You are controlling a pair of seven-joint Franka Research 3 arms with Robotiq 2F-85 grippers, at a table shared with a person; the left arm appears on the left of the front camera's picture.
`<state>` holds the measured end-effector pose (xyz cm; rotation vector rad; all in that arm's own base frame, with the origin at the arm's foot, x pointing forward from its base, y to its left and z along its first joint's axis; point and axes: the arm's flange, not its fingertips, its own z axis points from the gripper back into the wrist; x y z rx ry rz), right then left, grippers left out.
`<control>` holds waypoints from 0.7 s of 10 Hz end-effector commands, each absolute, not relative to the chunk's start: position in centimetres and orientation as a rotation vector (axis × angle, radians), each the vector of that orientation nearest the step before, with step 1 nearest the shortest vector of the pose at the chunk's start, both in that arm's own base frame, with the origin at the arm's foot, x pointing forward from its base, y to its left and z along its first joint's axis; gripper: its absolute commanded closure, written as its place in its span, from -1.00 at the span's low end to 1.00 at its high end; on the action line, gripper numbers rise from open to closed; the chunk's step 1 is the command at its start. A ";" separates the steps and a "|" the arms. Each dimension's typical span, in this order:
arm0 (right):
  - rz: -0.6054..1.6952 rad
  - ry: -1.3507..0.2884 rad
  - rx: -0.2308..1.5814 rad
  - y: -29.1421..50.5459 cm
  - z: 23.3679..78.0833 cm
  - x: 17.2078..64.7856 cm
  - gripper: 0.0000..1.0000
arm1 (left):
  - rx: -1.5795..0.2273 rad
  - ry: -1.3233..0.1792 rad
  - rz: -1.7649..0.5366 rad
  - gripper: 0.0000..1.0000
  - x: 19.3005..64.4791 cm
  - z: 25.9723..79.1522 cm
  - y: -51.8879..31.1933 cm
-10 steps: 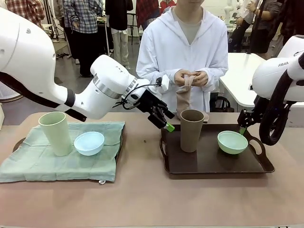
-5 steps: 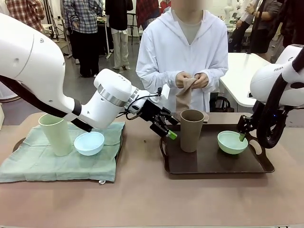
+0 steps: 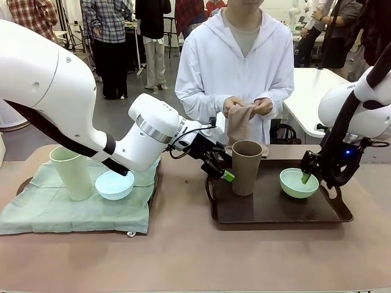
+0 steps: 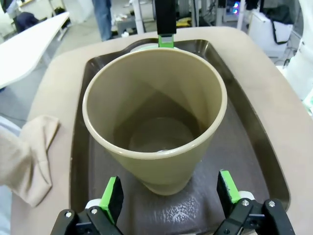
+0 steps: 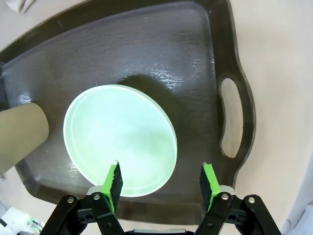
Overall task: Set up a tray with a mat and arrange the tableware.
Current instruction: Pick up the Picnic Bowl and Reusable plastic cup from the Handle tray in front of the human's position and hold them in the air.
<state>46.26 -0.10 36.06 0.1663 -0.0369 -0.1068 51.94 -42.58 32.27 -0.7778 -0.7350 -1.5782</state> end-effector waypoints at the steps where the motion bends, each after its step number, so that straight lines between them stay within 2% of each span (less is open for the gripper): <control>1: -0.102 -0.027 0.164 -0.1 35.9 46.1 -0.65 | -0.785 -0.737 -1.587 -1.00 51.9 32.3 -42.6; 7: -0.109 -0.012 0.137 0.8 35.1 47.1 -0.65 | -0.773 -0.745 -1.571 -1.00 52.8 30.9 -43.3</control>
